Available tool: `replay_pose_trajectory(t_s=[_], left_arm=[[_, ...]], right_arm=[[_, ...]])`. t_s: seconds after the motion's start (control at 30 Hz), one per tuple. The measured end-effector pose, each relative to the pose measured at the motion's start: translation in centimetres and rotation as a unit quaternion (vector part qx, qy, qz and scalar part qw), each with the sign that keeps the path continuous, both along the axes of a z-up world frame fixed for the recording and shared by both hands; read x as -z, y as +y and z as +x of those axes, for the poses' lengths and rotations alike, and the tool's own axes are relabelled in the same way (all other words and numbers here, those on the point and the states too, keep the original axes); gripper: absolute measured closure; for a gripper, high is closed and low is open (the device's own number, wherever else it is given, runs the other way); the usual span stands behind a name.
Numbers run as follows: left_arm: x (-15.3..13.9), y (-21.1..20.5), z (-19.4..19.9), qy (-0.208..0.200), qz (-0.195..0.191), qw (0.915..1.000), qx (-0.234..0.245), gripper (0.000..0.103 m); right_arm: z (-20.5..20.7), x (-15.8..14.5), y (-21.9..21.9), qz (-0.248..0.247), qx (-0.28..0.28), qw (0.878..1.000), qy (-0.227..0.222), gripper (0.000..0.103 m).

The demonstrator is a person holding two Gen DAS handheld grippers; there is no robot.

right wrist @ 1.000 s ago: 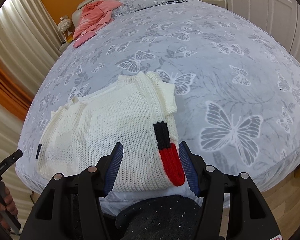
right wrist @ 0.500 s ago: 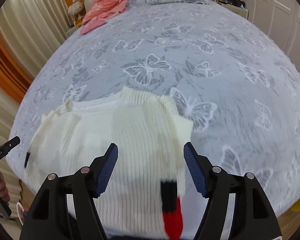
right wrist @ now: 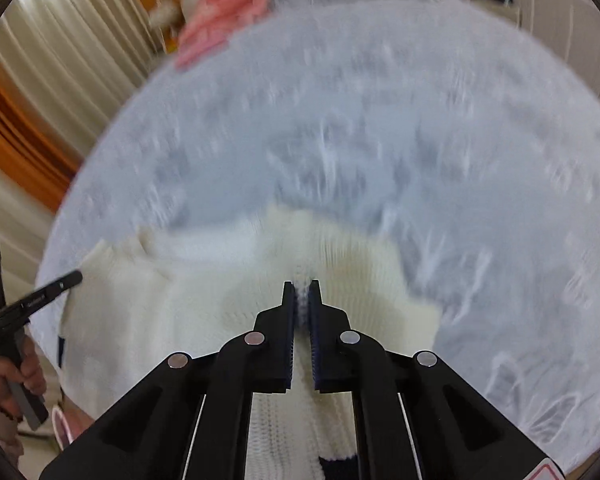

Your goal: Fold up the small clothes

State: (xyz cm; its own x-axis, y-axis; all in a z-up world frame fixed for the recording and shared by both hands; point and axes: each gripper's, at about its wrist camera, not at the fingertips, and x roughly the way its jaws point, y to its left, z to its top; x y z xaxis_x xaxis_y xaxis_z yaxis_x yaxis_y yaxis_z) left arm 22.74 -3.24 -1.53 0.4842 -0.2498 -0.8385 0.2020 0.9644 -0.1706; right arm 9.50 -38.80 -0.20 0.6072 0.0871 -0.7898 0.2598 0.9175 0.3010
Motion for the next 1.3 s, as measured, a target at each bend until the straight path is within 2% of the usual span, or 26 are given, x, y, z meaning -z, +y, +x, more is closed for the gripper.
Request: replay_pose_trajectory(t_s=[0.07, 0.13, 0.17, 0.2, 0.23, 0.3, 0.33, 0.37, 0.4, 0.5, 0.67, 0.87, 0.97, 1.07, 1.2, 1.3], left_arm=[[-0.2, 0.2, 1.1, 0.0, -0.005, 0.9999, -0.011, 0.098], [1.4, -0.2, 2.4, 0.012, 0.032, 0.9992, -0.02, 0.097], [2.5, -0.2, 3.0, 0.028, 0.045, 0.9984, -0.019, 0.094], [3.7, -0.1, 3.2, 0.06, 0.047, 0.997, -0.016, 0.094], [4.0, 0.2, 2.9, 0.076, 0.041, 0.9961, -0.018, 0.094], [2.8, 1.1, 1.1, 0.052, 0.011, 0.9984, -0.022, 0.09], [2.1, 1.4, 0.1, 0.037, 0.007, 0.999, -0.024, 0.085], [1.6, 1.7, -0.7, 0.028, 0.009, 0.9993, -0.025, 0.072], [1.3, 2.0, -1.9, 0.024, 0.015, 0.9993, -0.026, 0.065], [0.9, 2.6, -4.2, 0.027, 0.021, 0.999, -0.029, 0.065], [0.5, 2.5, -6.9, 0.028, 0.04, 0.9981, -0.037, 0.065], [-0.9, 1.3, -10.1, 0.007, 0.085, 0.9963, -0.014, 0.06], [-1.7, 1.1, -11.5, -0.003, 0.086, 0.9963, -0.006, 0.056], [-2.4, 1.1, -12.9, -0.01, 0.081, 0.9966, -0.005, 0.047], [-2.6, 1.4, -14.3, -0.011, 0.08, 0.9967, -0.003, 0.043], [-2.1, 1.9, -15.2, -0.006, 0.086, 0.9962, -0.001, 0.042]], right_arm=[[0.8, 0.6, -1.1, -0.003, 0.013, 1.0, 0.008, 0.097], [2.2, 3.8, -2.3, -0.004, 0.021, 0.998, 0.06, 0.094], [2.6, 5.6, -2.8, -0.002, 0.031, 0.995, 0.097, 0.094], [2.3, 6.3, -3.2, 0.012, 0.041, 0.993, 0.108, 0.094], [1.6, 5.9, -3.3, 0.025, 0.049, 0.994, 0.095, 0.093], [-0.7, 3.9, -2.7, 0.02, 0.059, 0.997, 0.054, 0.091], [-2.0, 3.1, -2.2, 0.011, 0.061, 0.997, 0.039, 0.087], [-3.1, 2.6, -1.6, 0.004, 0.06, 0.998, 0.031, 0.083], [-4.4, 2.3, -1.0, -0.003, 0.055, 0.998, 0.029, 0.077], [-7.5, 2.9, 0.8, -0.023, 0.039, 0.998, 0.048, 0.076], [-11.7, 4.0, 2.1, -0.01, 0.044, 0.997, 0.069, 0.076], [-13.4, 4.0, 3.7, -0.021, 0.037, 0.996, 0.074, 0.076], [-14.0, 3.3, 4.4, -0.017, 0.033, 0.997, 0.063, 0.076], [-14.6, 2.8, 5.0, -0.024, 0.028, 0.998, 0.058, 0.075], [-15.7, 2.7, 4.7, -0.03, 0.041, 0.997, 0.058, 0.062], [-16.8, 3.1, 3.9, -0.026, 0.057, 0.996, 0.063, 0.061]])
